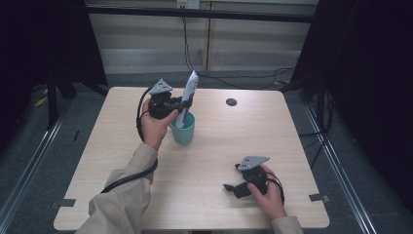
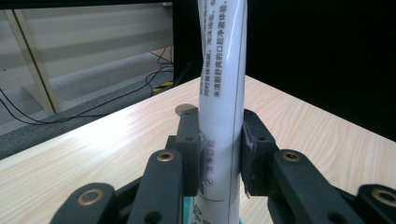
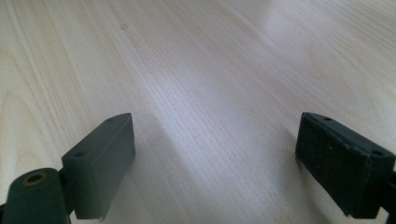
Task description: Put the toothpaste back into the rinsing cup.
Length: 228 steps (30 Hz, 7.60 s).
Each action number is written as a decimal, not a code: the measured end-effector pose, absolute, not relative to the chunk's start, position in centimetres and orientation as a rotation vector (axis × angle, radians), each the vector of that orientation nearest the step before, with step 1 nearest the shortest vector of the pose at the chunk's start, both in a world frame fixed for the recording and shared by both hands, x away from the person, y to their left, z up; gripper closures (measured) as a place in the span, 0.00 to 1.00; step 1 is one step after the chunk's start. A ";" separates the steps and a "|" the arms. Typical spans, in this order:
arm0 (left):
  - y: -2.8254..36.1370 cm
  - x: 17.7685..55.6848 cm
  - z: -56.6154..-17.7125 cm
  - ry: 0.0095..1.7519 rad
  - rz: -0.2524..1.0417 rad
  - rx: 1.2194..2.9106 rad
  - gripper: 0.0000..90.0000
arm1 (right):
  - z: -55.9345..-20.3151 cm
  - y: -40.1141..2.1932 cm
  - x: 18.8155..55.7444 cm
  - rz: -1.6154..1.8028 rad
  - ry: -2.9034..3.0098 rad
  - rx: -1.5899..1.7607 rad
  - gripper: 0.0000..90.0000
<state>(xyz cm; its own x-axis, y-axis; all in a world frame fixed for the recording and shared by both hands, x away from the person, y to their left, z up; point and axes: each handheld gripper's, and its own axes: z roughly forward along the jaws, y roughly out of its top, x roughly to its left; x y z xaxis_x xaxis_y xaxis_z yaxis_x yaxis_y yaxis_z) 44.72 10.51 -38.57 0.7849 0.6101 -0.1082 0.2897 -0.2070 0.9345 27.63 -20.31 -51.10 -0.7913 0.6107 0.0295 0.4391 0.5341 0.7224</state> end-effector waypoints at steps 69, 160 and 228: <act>9.5 44.3 -43.0 0.717 0.365 1.889 0.79 | -51.1 -20.3 27.6 1.105 2.550 0.880 0.13; 13.8 40.5 -41.9 0.781 0.315 2.045 0.17 | -51.1 -20.3 27.6 1.106 2.550 0.880 0.13; 17.3 35.0 -50.4 0.778 0.243 2.185 0.17 | -51.1 -20.3 27.6 1.106 2.550 0.880 0.13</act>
